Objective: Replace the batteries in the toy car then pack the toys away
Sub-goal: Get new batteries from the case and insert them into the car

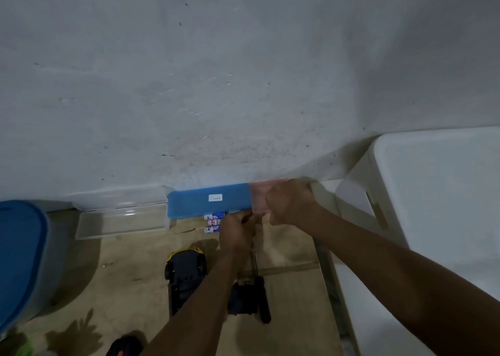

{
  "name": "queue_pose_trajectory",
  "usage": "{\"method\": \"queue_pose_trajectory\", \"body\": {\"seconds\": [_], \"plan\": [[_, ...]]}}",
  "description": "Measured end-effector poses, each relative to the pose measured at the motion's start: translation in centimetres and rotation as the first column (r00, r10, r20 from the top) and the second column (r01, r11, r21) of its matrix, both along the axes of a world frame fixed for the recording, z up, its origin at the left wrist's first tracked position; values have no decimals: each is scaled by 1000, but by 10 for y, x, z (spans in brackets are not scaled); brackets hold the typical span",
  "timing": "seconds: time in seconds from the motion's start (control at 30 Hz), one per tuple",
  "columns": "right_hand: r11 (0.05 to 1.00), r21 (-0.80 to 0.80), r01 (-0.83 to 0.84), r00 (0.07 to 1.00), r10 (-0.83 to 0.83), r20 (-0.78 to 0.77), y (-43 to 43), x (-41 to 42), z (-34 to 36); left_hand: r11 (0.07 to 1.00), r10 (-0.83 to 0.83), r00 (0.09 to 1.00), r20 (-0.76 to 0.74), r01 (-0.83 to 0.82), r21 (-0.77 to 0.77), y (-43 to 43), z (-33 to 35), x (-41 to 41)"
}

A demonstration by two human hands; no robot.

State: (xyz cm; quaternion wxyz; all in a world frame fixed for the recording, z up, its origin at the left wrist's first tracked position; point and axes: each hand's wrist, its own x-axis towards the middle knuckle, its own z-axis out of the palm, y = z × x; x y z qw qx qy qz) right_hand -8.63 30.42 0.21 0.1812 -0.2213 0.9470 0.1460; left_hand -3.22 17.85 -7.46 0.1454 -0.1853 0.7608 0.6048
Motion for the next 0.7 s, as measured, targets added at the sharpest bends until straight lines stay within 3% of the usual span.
{"method": "queue_pose_trajectory", "body": {"seconds": [0.1, 0.23, 0.37, 0.53, 0.63, 0.7], "plan": [[999, -13, -30, 999, 30, -10, 2, -5, 5, 1000, 11, 1000, -6, -11, -4, -1, 1, 0], [998, -44, 54, 998, -55, -22, 13, -19, 20, 1000, -5, 1000, 17, 5, -14, -3, -1, 1], [928, -307, 211, 958, -258, -123, 18, -20, 22, 996, -79, 997, 19, 79, -30, -7, 0, 2], [725, -624, 291, 804, -539, -251, 3, 2, -11, 987, -133, 991, -12, 131, -88, -11, 5, 2], [402, -776, 487, 633, -774, -4, -6, 13, -17, 997, -70, 996, 51, 69, 19, -12, 5, 1], [320, -803, 502, 607, -792, 64, -9, 16, -25, 997, -59, 997, 53, 56, 48, -13, 3, 2]]}}
